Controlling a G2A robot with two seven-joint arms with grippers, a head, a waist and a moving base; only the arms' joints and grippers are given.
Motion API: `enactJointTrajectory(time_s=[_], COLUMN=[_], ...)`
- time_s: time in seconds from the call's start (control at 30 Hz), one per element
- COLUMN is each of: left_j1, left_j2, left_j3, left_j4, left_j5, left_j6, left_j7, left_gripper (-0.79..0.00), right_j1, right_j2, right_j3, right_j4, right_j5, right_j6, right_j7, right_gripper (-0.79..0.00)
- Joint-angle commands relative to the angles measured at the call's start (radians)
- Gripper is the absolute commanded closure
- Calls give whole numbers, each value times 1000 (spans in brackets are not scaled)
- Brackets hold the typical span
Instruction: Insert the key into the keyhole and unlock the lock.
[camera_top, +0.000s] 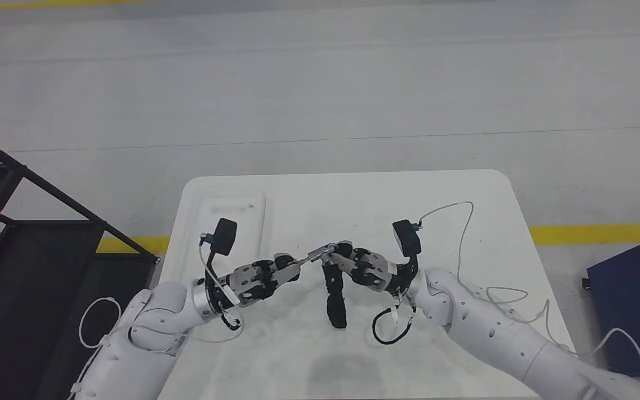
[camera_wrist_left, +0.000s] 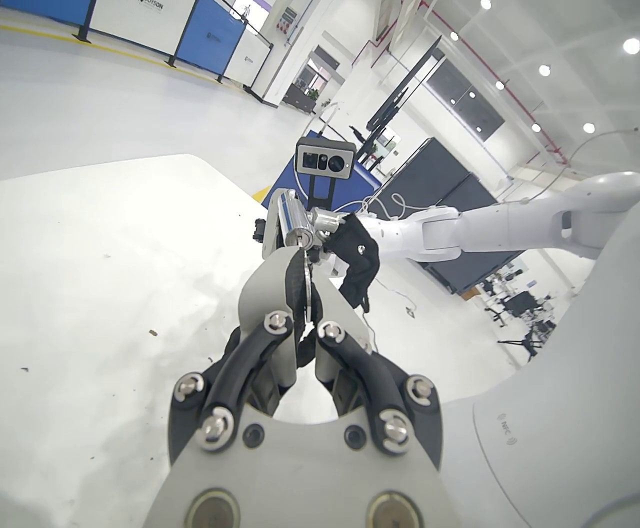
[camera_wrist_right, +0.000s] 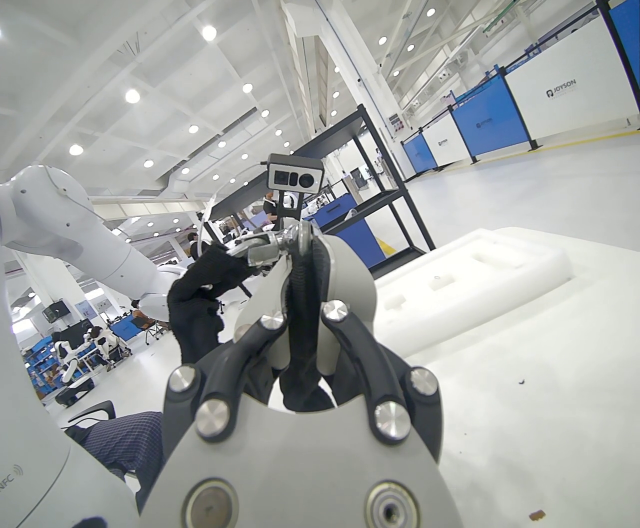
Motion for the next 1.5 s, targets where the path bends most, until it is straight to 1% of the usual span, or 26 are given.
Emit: enactJointTrajectory(time_s=[0.0,0.1,0.3,0.43,0.67,1.03,1.3,1.47], left_j1=[13,33,68,88,123,146,146,139], left_j2=[-4,-10,-19,-23,-30,-38,-41,-43], left_j3=[-3,-12,-24,-23,-39,-24,-12,0], left_j4=[-18,-44,-83,-110,-159,-166,-165,-157], left_j5=[97,220,413,518,738,971,1113,1211], left_j6=[-5,-8,3,7,60,123,160,204], left_j7=[60,142,278,337,470,640,747,820], left_gripper=[0,0,0,0,0,0,0,0], right_j1=[0,0,0,0,0,0,0,0], right_j2=[0,0,0,0,0,0,0,0], right_j3=[0,0,0,0,0,0,0,0], right_j4=[0,0,0,0,0,0,0,0], right_j5=[0,0,0,0,0,0,0,0], right_j6=[0,0,0,0,0,0,0,0], right_j7=[0,0,0,0,0,0,0,0], right_gripper=[0,0,0,0,0,0,0,0])
